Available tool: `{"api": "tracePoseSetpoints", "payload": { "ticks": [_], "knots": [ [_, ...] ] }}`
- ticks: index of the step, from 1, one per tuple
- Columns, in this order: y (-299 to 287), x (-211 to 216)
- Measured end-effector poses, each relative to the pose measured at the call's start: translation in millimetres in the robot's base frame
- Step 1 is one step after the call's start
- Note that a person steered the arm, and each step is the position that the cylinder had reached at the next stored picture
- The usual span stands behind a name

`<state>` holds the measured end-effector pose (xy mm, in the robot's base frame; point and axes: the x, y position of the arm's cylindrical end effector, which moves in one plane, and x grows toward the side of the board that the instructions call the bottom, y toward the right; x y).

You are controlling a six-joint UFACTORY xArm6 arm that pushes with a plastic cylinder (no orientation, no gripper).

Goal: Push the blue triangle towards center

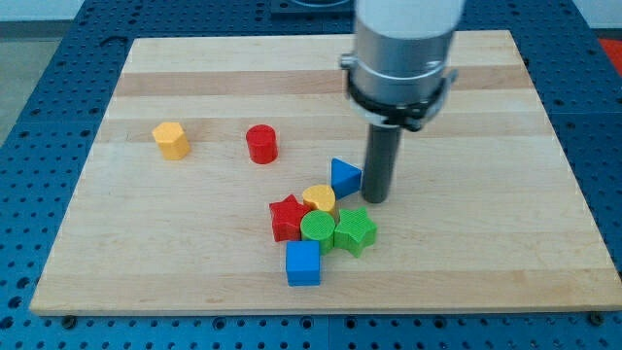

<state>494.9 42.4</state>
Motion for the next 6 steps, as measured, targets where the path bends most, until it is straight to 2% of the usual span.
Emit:
{"api": "tracePoseSetpoints", "payload": {
  "ticks": [2, 4, 6],
  "knots": [
    [-42, -27],
    [-68, -2],
    [-65, -45]
  ]
}}
